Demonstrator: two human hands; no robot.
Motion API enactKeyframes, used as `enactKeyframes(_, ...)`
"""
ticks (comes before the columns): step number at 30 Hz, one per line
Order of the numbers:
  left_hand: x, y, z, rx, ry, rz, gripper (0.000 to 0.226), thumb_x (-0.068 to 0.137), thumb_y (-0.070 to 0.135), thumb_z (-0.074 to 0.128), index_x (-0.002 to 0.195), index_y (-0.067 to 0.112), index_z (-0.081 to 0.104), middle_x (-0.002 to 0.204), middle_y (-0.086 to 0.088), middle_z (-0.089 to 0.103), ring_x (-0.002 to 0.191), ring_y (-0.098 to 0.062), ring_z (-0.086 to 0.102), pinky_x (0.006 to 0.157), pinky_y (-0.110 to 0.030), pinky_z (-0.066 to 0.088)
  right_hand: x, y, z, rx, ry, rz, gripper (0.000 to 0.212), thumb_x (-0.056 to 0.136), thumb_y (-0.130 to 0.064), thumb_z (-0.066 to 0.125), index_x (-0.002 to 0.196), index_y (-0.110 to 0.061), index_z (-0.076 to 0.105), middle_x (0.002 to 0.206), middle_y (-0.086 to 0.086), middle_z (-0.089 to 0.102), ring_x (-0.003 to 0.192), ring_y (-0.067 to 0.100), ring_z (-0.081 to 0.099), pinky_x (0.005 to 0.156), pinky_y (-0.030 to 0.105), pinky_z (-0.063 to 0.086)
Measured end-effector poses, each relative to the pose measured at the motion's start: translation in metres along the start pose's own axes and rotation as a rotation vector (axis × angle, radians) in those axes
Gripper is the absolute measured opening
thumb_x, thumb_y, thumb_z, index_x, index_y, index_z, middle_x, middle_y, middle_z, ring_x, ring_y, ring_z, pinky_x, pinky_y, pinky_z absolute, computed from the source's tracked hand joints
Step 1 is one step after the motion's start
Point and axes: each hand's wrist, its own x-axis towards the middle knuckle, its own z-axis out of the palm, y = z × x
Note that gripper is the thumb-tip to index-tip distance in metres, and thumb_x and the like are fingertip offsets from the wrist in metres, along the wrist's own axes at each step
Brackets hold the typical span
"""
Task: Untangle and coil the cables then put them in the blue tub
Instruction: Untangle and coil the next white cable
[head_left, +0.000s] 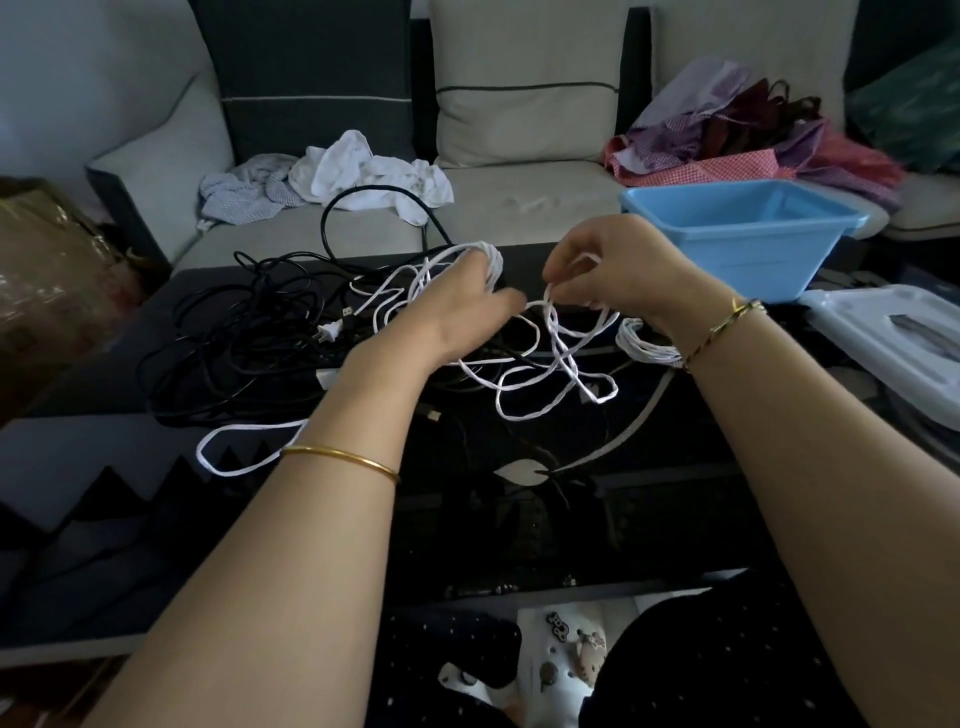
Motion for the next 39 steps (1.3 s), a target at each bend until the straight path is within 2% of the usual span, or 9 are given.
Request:
enactKeyframes(8,0.002,-0.002,0.000,0.310,0.218,0.063,0.031,0.093,0.027,0.060,0.081,0.015,0.033,0.073,0.001,0.040,0.069,-0.023,0.041,0.060,-0.031,0.028,0.003,0.021,0.011,0.241,0.107,0.218,0.021,0.090,0.003,0.052,0.095,-0.007,0.069,0.067,0.005,0.064,0.038,-0.001,0.050,0.040,0.011,0.043)
enactKeyframes(14,0.008,-0.014,-0.011,0.308,0.735,-0.037,0.007,0.097,0.011,0.046,0.096,0.008,0.052,0.082,-0.002,0.049,0.078,-0.022,0.051,0.071,-0.036,0.043,-0.005,0.044,0.020,0.165,-0.396,0.426,0.013,0.092,0.002,0.054,0.088,-0.003,0.066,0.070,0.016,0.064,0.043,0.011,0.058,0.041,0.021,0.050)
enactKeyframes(20,0.005,-0.013,-0.021,0.285,0.853,-0.050,0.024,0.100,0.019,0.039,0.116,0.002,0.050,0.109,-0.012,0.061,0.100,-0.029,0.058,0.080,-0.038,0.043,-0.008,0.049,0.022,-0.372,-0.592,0.450,0.020,0.086,0.003,0.055,0.099,0.003,0.071,0.070,0.014,0.064,0.044,0.011,0.041,0.038,0.013,0.032)
enactKeyframes(24,0.006,-0.010,-0.020,0.265,0.711,0.034,0.025,0.101,0.020,0.039,0.111,0.000,0.050,0.091,-0.006,0.054,0.076,-0.021,0.049,0.062,-0.028,0.031,-0.004,0.034,0.029,-0.557,-0.475,0.261,0.023,0.089,-0.009,0.058,0.107,-0.004,0.071,0.085,0.010,0.067,0.072,0.019,0.060,0.058,0.020,0.048)
enactKeyframes(27,0.006,-0.012,-0.012,0.162,0.497,0.107,0.018,0.099,0.016,0.040,0.085,0.006,0.045,0.068,0.002,0.039,0.057,-0.013,0.034,0.051,-0.028,0.023,0.006,0.019,0.024,0.021,0.080,0.146,0.018,0.091,-0.010,0.054,0.093,-0.016,0.071,0.094,0.009,0.073,0.080,0.018,0.065,0.079,0.027,0.053)
enactKeyframes(30,0.008,-0.008,-0.008,0.030,0.409,0.129,0.014,0.096,0.013,0.043,0.086,0.004,0.047,0.077,-0.008,0.044,0.067,-0.020,0.038,0.058,-0.031,0.026,0.002,-0.004,0.019,0.371,-0.074,0.120,0.020,0.095,-0.031,0.053,0.094,-0.016,0.066,0.085,0.004,0.074,0.083,0.016,0.070,0.084,0.033,0.052)
enactKeyframes(33,0.010,-0.007,-0.006,-0.073,0.349,0.099,0.016,0.093,0.017,0.050,0.079,0.009,0.046,0.066,-0.002,0.044,0.061,-0.020,0.042,0.060,-0.031,0.032,-0.007,-0.017,0.021,0.396,-0.211,0.037,0.020,0.098,-0.021,0.051,0.087,-0.010,0.064,0.061,0.002,0.059,0.053,0.011,0.058,0.062,0.026,0.056)
enactKeyframes(35,0.011,-0.011,-0.004,-0.148,0.247,0.084,0.027,0.090,0.023,0.058,0.071,0.012,0.043,0.055,0.002,0.038,0.049,-0.014,0.040,0.055,-0.032,0.038,-0.007,-0.018,0.015,0.434,-0.153,-0.001,0.023,0.099,-0.018,0.049,0.080,-0.010,0.061,0.048,-0.005,0.040,0.038,0.005,0.034,0.037,0.016,0.036)
enactKeyframes(39,0.005,-0.011,0.002,-0.123,0.057,0.077,0.026,0.092,0.027,0.057,0.079,0.010,0.044,0.059,-0.003,0.036,0.051,-0.018,0.038,0.051,-0.026,0.043,-0.007,-0.023,0.003,0.416,-0.083,-0.065,0.024,0.095,-0.019,0.054,0.075,-0.011,0.064,0.041,-0.013,0.031,0.038,0.004,0.021,0.038,0.016,0.016)
